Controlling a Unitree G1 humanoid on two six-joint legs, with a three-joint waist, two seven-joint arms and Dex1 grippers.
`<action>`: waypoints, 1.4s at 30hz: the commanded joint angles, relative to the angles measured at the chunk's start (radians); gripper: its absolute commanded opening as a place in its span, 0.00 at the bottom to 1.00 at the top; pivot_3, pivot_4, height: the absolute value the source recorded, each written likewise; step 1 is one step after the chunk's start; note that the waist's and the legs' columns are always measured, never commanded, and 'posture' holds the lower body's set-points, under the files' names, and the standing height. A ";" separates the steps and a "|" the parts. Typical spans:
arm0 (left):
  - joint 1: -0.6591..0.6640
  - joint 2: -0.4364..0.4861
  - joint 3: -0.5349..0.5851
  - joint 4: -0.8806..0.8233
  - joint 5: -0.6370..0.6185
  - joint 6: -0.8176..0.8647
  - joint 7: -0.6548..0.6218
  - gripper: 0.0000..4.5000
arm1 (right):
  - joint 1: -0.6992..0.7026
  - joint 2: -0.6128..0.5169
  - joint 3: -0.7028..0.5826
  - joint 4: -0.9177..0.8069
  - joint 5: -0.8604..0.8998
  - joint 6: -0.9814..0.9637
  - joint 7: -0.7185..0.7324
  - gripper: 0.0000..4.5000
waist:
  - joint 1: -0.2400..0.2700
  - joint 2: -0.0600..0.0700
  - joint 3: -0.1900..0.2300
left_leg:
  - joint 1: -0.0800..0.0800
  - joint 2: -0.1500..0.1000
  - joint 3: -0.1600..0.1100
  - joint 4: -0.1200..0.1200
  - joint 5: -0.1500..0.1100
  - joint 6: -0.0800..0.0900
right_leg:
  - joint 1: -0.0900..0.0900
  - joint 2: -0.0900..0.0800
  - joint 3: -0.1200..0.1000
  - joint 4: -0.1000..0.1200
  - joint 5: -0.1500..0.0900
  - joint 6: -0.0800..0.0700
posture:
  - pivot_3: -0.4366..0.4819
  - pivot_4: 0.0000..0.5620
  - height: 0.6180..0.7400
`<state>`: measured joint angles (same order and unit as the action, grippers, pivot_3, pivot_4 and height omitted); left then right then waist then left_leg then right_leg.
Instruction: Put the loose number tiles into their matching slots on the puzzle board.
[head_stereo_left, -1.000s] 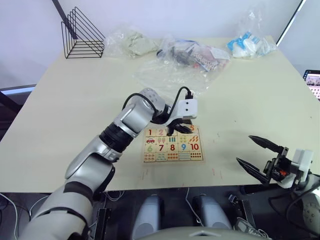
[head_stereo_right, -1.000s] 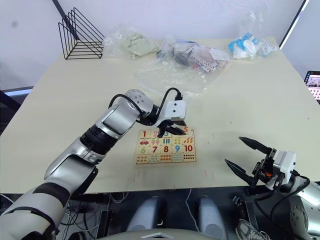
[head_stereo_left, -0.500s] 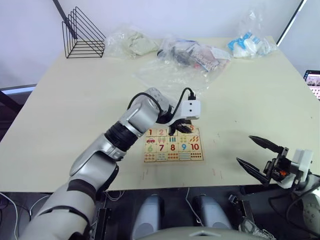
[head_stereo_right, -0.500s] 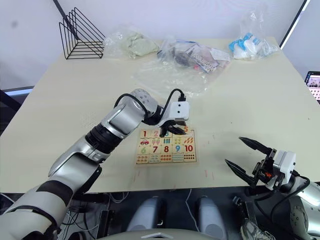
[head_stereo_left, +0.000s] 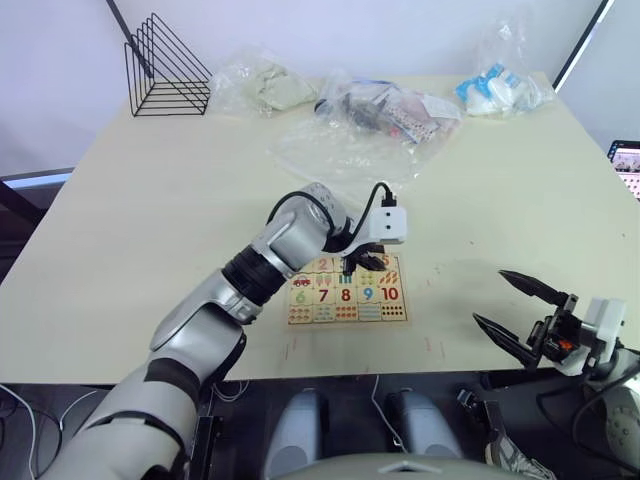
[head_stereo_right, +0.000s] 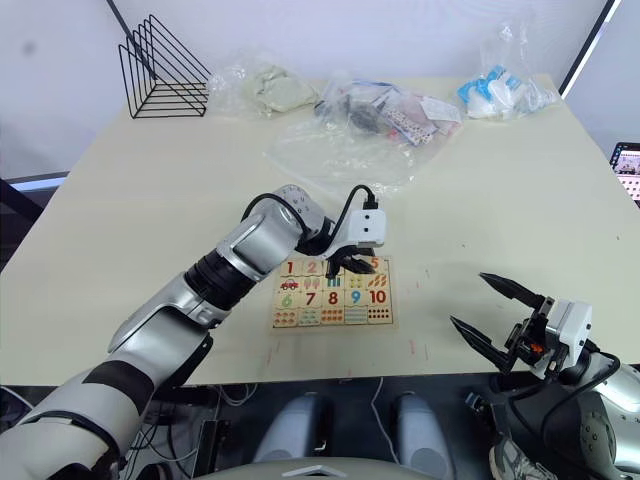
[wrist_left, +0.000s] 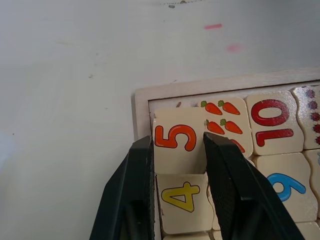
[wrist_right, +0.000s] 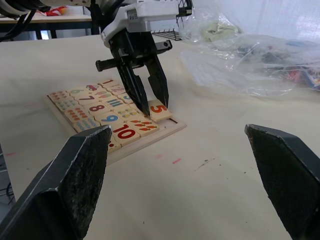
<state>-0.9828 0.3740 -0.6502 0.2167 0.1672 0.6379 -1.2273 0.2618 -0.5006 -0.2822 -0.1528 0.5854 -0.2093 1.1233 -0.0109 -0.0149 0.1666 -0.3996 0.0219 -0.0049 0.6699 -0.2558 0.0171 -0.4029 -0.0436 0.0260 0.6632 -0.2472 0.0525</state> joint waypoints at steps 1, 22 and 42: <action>-0.030 -0.010 0.000 -0.008 0.016 -0.007 0.005 0.21 | 0.008 0.006 -0.011 -0.032 0.008 -0.024 -0.005 1.00 | 0.000 0.000 0.000 | 0.000 0.000 0.000 0.000 0.000 0.000 | 0.000 0.000 0.000 0.000 0.000 0.000 | 0.48 0.27 1.00; -0.029 -0.039 0.008 0.020 0.031 -0.029 0.009 0.21 | 0.034 0.011 -0.012 -0.036 0.005 -0.042 -0.012 1.00 | 0.000 0.000 0.000 | 0.000 0.000 0.000 0.000 0.000 0.000 | 0.000 0.000 0.000 0.000 0.000 0.000 | 0.48 0.27 1.00; -0.025 -0.034 0.032 -0.004 0.013 -0.027 -0.003 0.53 | 0.037 0.008 -0.006 -0.019 0.001 -0.054 -0.007 1.00 | 0.000 0.000 0.000 | 0.000 0.000 0.000 0.000 0.000 0.000 | 0.000 0.000 0.000 0.000 0.000 0.000 | 0.48 0.27 1.00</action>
<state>-0.9838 0.3440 -0.6358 0.2472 0.1915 0.6143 -1.2256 0.2980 -0.4923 -0.2817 -0.1539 0.5781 -0.2450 1.1112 -0.0109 -0.0149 0.1666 -0.3996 0.0219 -0.0048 0.6699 -0.2558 0.0171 -0.4029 -0.0436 0.0261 0.6632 -0.2472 0.0525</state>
